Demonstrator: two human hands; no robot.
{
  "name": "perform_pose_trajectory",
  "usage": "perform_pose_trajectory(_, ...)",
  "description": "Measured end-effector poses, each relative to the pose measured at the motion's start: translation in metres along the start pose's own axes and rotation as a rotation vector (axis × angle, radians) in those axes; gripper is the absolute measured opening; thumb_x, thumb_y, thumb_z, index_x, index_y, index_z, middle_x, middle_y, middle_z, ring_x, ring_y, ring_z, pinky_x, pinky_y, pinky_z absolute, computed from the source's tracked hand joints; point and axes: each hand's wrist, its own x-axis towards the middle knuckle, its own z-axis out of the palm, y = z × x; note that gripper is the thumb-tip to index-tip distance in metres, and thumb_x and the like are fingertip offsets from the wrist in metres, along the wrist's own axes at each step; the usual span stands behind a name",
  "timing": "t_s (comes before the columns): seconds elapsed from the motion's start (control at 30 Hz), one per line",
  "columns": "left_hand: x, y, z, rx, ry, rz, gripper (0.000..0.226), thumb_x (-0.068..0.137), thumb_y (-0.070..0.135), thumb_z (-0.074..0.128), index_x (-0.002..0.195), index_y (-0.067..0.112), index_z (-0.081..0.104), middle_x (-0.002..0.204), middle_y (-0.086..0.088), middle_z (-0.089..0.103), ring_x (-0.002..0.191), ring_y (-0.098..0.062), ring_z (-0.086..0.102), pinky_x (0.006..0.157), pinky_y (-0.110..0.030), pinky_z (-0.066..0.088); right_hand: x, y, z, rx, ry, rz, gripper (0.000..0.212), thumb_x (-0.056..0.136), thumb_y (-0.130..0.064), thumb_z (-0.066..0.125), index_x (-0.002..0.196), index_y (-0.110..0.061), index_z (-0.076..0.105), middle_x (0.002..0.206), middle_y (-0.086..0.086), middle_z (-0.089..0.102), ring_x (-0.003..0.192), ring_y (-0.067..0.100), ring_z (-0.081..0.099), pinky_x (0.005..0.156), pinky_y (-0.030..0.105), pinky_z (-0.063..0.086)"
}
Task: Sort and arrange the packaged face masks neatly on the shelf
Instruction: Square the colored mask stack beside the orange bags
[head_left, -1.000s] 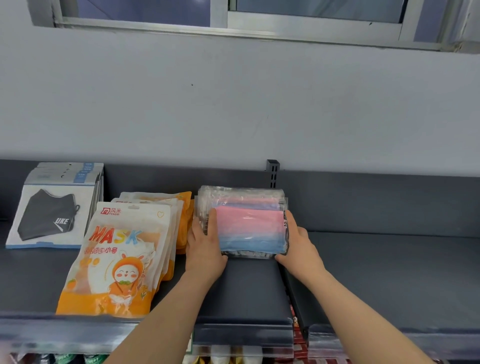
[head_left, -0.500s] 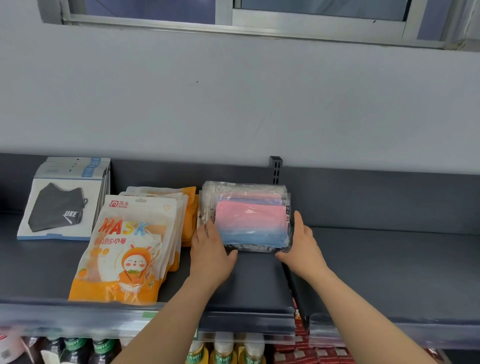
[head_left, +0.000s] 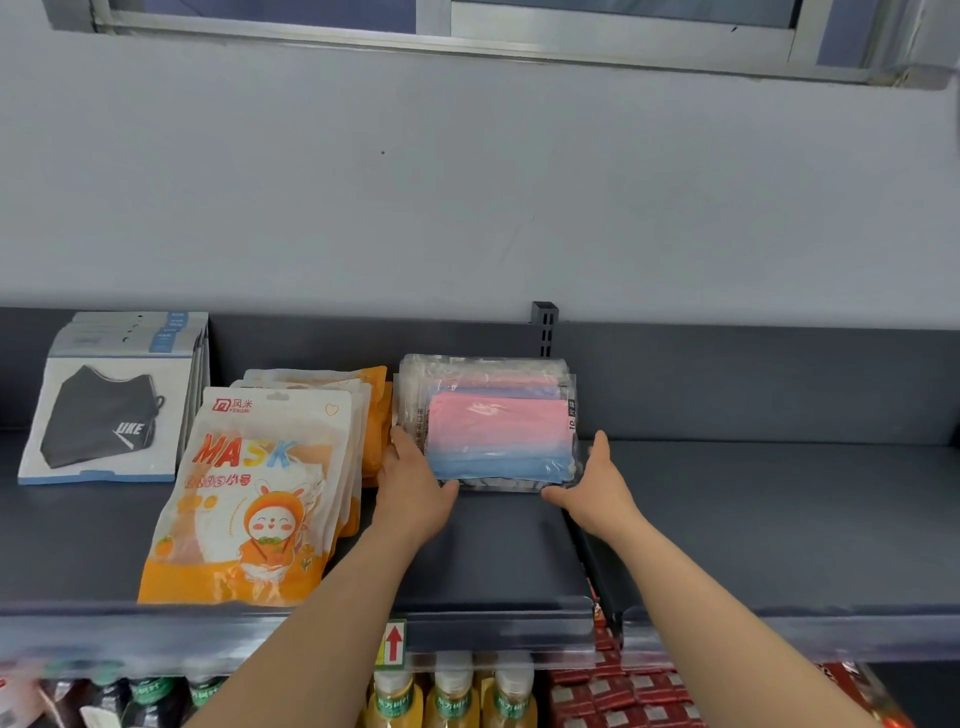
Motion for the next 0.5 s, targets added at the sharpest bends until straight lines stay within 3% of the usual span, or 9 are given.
perform_pose_trajectory(0.17, 0.011, -0.001, 0.004, 0.03, -0.037, -0.032, 0.11, 0.084, 0.027, 0.075, 0.154, 0.012, -0.01, 0.157, -0.014, 0.022, 0.143, -0.031, 0.03, 0.113, -0.048, 0.036, 0.004, -0.002, 0.002, -0.006, -0.032, -0.023, 0.111, 0.083, -0.017, 0.073, 0.152, -0.012, -0.012, 0.152, 0.003, 0.037, 0.115, 0.013, 0.049, 0.087, 0.021, 0.037)
perform_pose_trajectory(0.33, 0.016, -0.004, 0.008, 0.093, -0.035, -0.064, 0.111, 0.084, 0.029, 0.075, 0.153, 0.01, -0.01, 0.155, -0.015, 0.025, 0.141, -0.032, 0.034, 0.11, -0.044, 0.037, 0.006, -0.001, 0.005, -0.012, -0.042, -0.039, 0.111, 0.083, -0.021, 0.074, 0.153, -0.013, -0.013, 0.153, 0.0, 0.035, 0.131, 0.019, 0.045, 0.091, 0.022, 0.036)
perform_pose_trajectory(0.5, 0.015, -0.006, 0.009, 0.107, -0.02, -0.055, 0.111, 0.084, 0.029, 0.074, 0.154, 0.01, -0.01, 0.158, -0.015, 0.016, 0.145, -0.032, 0.026, 0.114, -0.045, 0.031, 0.008, 0.002, 0.004, -0.031, -0.034, -0.045, 0.113, 0.081, -0.015, 0.075, 0.153, -0.014, -0.013, 0.152, 0.002, 0.036, 0.122, 0.019, 0.05, 0.087, 0.022, 0.039)
